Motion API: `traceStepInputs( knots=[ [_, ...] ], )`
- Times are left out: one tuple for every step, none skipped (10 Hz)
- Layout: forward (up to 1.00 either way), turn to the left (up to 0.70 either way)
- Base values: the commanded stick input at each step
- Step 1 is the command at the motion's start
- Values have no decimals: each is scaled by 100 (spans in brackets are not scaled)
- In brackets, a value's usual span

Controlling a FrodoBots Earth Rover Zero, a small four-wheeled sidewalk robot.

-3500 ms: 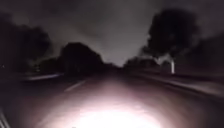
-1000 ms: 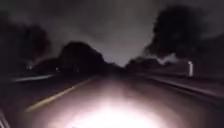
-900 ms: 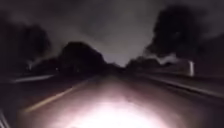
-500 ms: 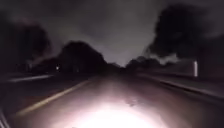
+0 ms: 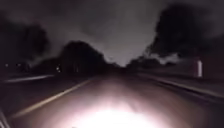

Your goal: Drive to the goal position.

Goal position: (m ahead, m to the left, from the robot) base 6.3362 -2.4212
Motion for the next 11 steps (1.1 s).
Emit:
traceStepInputs(
  knots=[
    [70, 0],
    [70, 0],
    [70, 0],
    [70, 0],
    [70, 0],
    [70, 0],
    [70, 0],
    [70, 0],
    [70, 0],
    [70, 0],
    [70, 0]
  ],
)
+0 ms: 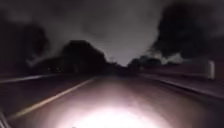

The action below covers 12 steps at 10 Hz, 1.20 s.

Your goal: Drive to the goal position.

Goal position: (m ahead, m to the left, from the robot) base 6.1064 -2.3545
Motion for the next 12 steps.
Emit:
traceStepInputs(
  knots=[
    [70, 0],
    [70, 0],
    [70, 0],
    [70, 0],
    [70, 0],
    [70, 0],
    [70, 0],
    [70, 0],
    [70, 0],
    [70, 0],
    [70, 0],
    [70, 0]
  ],
)
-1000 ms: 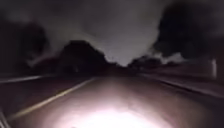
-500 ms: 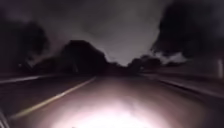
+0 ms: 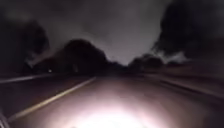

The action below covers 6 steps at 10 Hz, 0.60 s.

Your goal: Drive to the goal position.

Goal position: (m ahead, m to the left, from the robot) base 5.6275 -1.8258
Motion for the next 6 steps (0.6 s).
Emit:
traceStepInputs(
  knots=[
    [70, 0],
    [70, 0],
    [70, 0],
    [70, 0],
    [70, 0],
    [70, 0]
  ],
)
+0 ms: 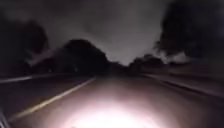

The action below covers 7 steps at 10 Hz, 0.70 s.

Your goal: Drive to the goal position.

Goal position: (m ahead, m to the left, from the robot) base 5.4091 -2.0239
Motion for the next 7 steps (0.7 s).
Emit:
traceStepInputs(
  knots=[
    [70, 0],
    [70, 0],
    [70, 0],
    [70, 0],
    [70, 0],
    [70, 0],
    [70, 0]
  ],
)
